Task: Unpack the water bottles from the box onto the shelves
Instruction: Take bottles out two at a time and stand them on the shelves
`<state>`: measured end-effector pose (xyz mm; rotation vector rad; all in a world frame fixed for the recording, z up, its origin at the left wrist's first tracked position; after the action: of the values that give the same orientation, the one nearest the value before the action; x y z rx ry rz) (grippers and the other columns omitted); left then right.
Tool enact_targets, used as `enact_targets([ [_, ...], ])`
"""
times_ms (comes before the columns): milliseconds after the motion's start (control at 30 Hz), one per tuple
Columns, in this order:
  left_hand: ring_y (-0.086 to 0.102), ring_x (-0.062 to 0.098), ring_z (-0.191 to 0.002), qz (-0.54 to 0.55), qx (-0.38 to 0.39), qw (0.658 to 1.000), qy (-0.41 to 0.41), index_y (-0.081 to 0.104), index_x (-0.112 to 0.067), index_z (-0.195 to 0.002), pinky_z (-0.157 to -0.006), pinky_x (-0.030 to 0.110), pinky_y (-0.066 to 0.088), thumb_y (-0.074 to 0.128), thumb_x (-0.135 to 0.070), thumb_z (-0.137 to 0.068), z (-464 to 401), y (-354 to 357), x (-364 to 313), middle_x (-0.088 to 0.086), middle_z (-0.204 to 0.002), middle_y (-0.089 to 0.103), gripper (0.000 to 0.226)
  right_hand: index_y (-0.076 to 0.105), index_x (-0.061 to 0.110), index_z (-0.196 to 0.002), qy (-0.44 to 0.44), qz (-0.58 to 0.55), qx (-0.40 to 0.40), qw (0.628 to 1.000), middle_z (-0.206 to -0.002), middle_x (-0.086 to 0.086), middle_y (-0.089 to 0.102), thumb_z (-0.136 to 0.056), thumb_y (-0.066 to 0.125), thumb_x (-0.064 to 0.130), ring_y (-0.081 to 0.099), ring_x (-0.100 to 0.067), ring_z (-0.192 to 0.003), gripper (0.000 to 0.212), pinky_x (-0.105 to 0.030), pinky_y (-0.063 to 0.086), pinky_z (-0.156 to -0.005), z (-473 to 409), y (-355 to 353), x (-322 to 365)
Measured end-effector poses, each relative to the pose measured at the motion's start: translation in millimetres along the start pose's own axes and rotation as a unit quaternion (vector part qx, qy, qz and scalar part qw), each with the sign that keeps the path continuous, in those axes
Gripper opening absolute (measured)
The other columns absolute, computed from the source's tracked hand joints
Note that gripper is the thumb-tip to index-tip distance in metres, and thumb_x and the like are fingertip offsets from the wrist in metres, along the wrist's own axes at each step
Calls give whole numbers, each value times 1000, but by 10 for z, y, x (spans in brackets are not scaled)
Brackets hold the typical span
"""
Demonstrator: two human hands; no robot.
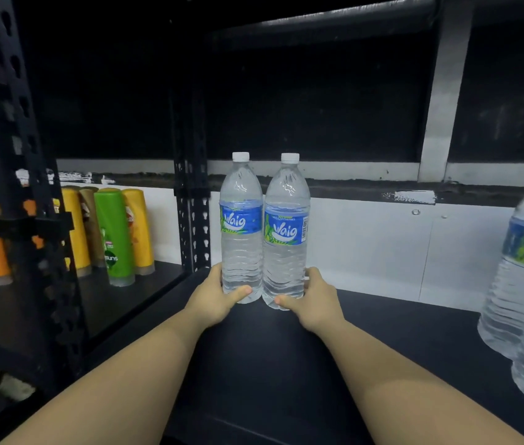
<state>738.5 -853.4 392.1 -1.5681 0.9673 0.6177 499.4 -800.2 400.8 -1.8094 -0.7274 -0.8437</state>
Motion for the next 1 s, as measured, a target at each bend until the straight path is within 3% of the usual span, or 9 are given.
enact_targets([
  [167, 66, 13, -123, 4, 10, 1000, 7, 26, -36, -146, -111, 46, 50, 72, -74, -66, -216, 65, 130, -17, -138, 63, 100, 54, 23, -121, -3, 2, -19, 1000, -112, 6, 71, -75, 93, 34, 66, -16, -100, 61, -27, 46, -78, -92, 30, -57],
  [367, 68, 11, -118, 16, -7, 1000, 21, 33, -41, -132, -108, 47, 52, 76, -65, -72, -233, 59, 173, -20, -126, 66, 78, 46, 22, -110, -3, 32, -41, 999, -105, 5, 67, -73, 92, 49, 63, -18, -91, 65, -33, 46, -64, -95, 43, -64],
  [500, 67, 11, -114, -9, -40, 999, 21, 39, -56, -134, -106, 45, 54, 72, -73, -67, -237, -3, 185, -9, -130, 61, 77, 45, 19, -103, -7, 28, -43, 999, -99, 5, 65, -73, 93, 44, 59, -7, -81, 63, -25, 42, -57, -99, 27, -33],
  [600, 68, 9, -111, -19, -45, 999, 24, 39, -60, -137, -104, 46, 55, 72, -70, -72, -223, -10, 143, -11, -129, 64, 73, 44, 21, -100, -15, 28, -45, 998, -100, 3, 64, -73, 94, 44, 60, -13, -85, 61, -27, 42, -59, -110, 28, -6],
  [700, 69, 9, -110, -25, -56, 998, 26, 43, -42, -140, -104, 45, 55, 77, -55, -85, -191, -12, 104, -15, -122, 67, 66, 44, 21, -101, -21, 38, -53, 998, -105, 1, 60, -72, 94, 45, 57, -21, -94, 62, -34, 44, -70, -122, 36, 8],
  [767, 71, 9, -104, -23, -68, 997, 12, 46, -33, -131, -101, 45, 56, 80, -51, -87, -193, -25, 130, -16, -113, 69, 58, 44, 22, -101, -22, 35, -54, 998, -106, 1, 61, -72, 93, 46, 58, -22, -96, 63, -35, 45, -73, -123, 34, 8],
  [867, 71, 8, -100, -34, -79, 996, 6, 49, -34, -119, -97, 43, 57, 81, -52, -86, -189, -39, 129, -14, -107, 71, 50, 43, 24, -101, -18, 29, -46, 998, -107, 2, 61, -68, 92, 49, 62, -21, -97, 64, -36, 49, -73, -127, 47, 2],
  [1000, 71, 11, -104, -49, -84, 995, 13, 50, -36, -122, -98, 42, 56, 80, -52, -87, -173, -42, 75, -15, -112, 72, 48, 45, 24, -104, -20, 38, -39, 998, -111, 1, 63, -69, 91, 47, 63, -23, -101, 62, -39, 55, -79, -130, 51, 16],
])
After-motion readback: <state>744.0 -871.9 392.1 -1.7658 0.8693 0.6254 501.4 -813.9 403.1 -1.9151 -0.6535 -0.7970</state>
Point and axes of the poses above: each hand's wrist, its own z-axis away from the middle knuckle, its own y-axis out of the palm, x = y × z, the point moved 9 cm from there along -z, towards the middle knuckle
